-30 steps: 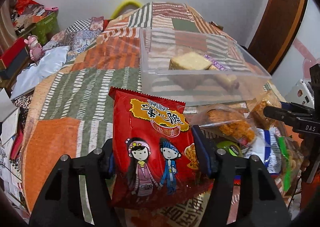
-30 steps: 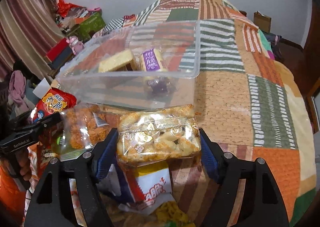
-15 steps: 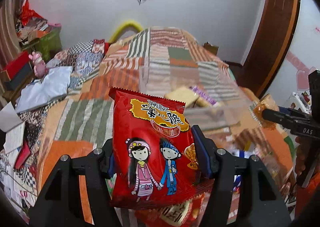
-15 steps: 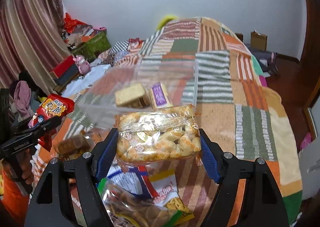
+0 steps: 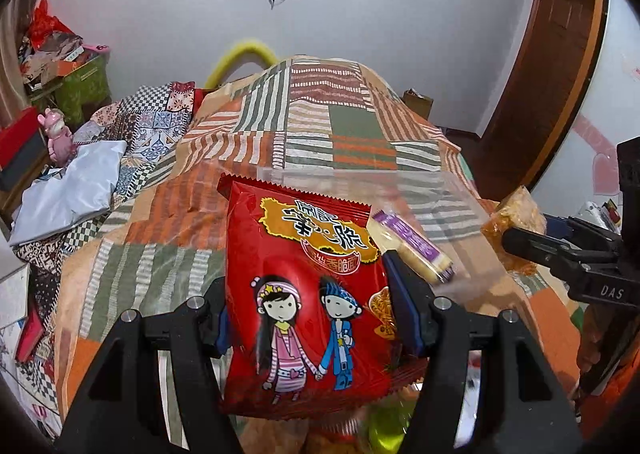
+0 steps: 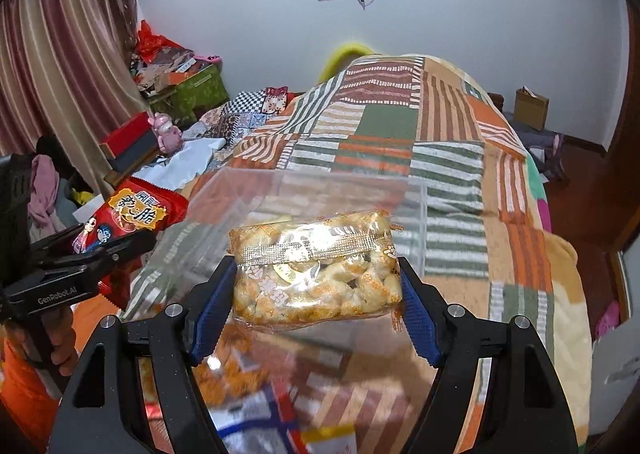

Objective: Organize snacks
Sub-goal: 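Lower the chip bag and cookie bag into the clear box and open both tools, then grasp the red biscuit packet with the left tool while the right grasps the green-trimmed crisp bag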

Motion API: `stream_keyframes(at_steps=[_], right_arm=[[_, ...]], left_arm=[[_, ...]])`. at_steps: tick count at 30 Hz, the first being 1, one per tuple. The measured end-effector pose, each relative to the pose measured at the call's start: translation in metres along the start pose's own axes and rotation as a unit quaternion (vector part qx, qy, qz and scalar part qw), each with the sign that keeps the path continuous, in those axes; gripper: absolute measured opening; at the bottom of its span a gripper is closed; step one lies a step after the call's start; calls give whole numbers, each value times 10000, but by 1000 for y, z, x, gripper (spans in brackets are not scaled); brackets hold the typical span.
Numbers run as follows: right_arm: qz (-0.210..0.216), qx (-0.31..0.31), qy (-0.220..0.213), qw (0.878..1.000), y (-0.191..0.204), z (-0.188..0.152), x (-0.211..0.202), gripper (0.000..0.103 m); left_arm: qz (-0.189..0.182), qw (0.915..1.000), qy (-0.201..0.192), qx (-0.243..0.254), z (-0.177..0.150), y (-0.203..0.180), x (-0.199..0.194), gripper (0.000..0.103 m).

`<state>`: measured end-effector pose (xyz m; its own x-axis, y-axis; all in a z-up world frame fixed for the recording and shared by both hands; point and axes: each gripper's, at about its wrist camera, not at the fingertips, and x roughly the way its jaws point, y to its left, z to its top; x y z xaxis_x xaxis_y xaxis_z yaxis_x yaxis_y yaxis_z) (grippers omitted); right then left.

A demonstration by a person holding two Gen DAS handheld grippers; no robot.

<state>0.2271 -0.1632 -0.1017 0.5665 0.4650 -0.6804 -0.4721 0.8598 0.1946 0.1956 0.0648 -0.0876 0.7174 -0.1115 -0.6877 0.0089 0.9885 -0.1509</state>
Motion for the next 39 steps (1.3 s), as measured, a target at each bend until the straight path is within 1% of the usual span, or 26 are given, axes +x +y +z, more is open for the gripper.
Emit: stream_keyframes(at_steps=[7,15,22,25,28,34,36,39], right_arm=[[-18,-85,271,9996,-2,9,33,73],[-47,-212,572,9981,4,4,60,73],[-46,-200,811,9965,3,0,73,74],[-104,-221,894,9957,4,-1,74,75],[-69,-236,941,9953,5,-3,71,76],[-99,-243,761,9968,4,-1,52,79],[-131,-237,703,9972,4,-1,45,79],[-138,-216,590,9979,4,-1,30,79]], left_arm=[[33,9999,112,81,14,-1,33,63],[162,9991,263,279,7,-11,58,63],[197,9988,372,235,7,-8,71,63],[232,9985,413,273,8,-10,71,65],[209,9983,486,238,7,-12,69,67],[145,9986,482,156,5,-12,52,68],[156,9988,425,169,4,-13,43,68],[215,9991,276,235,0,-15,22,73]])
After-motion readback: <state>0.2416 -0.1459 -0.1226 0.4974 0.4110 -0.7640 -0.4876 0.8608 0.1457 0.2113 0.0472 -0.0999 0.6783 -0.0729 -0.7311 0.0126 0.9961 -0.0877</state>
